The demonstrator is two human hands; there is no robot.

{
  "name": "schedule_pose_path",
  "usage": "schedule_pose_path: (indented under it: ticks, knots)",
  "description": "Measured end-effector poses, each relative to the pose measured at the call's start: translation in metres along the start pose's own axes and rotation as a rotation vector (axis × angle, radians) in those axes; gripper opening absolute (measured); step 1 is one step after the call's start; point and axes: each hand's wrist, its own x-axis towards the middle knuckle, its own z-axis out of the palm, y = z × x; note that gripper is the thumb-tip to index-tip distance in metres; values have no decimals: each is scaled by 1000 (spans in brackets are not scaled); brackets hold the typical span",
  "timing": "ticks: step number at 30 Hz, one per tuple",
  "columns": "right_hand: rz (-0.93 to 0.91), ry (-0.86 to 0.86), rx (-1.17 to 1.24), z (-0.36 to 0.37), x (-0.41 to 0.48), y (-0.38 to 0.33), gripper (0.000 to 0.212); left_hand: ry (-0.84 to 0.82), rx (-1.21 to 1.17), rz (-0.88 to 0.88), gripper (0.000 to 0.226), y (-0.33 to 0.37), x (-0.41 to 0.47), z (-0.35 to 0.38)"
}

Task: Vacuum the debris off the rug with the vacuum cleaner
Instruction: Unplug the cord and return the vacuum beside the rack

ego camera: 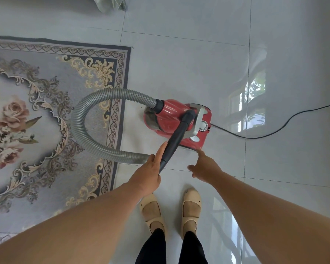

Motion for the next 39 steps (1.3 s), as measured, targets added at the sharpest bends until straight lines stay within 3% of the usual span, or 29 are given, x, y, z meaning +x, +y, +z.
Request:
schedule_pose_path:
  ticks: [5, 10, 17, 25, 31, 35, 39]
  knots:
    - [12, 5, -21, 0, -1, 5, 75, 67, -181, -34, 99, 4, 5, -6]
    - [27, -4, -2, 0, -5, 5, 74, 193, -247, -156, 62, 12, 14, -25]
    - [9, 17, 25, -16, -9, 3, 65, 152, -220, -271, 28, 21, 24, -44]
    - [32, 36, 44, -37, -12, 2, 59, 76, -482, -485, 21, 34, 56, -84]
    - [51, 52, 78, -41, -6, 7, 55, -30, -603, -632, 28, 35, 68, -83]
    - [56, 49, 76, -39, -6, 10, 55, -61, -650, -638, 35, 32, 58, -56]
    - [69, 37, 79, -37, -9, 17, 55, -20, -543, -550, 41, 40, 56, -37]
